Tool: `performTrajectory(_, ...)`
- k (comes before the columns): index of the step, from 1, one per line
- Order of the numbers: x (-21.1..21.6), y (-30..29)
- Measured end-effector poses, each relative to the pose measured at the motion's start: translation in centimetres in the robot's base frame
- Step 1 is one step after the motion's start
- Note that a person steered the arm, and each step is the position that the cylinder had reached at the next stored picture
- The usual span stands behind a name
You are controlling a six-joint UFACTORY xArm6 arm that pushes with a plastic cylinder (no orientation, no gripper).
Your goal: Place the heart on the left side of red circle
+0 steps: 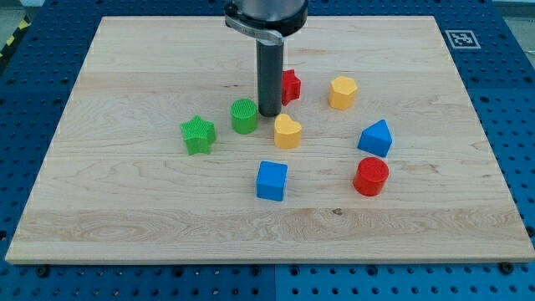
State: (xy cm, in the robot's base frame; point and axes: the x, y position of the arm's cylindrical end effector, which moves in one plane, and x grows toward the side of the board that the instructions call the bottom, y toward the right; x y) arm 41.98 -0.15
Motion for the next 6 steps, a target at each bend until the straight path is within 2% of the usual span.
performTrajectory(6, 9.4, 4.8)
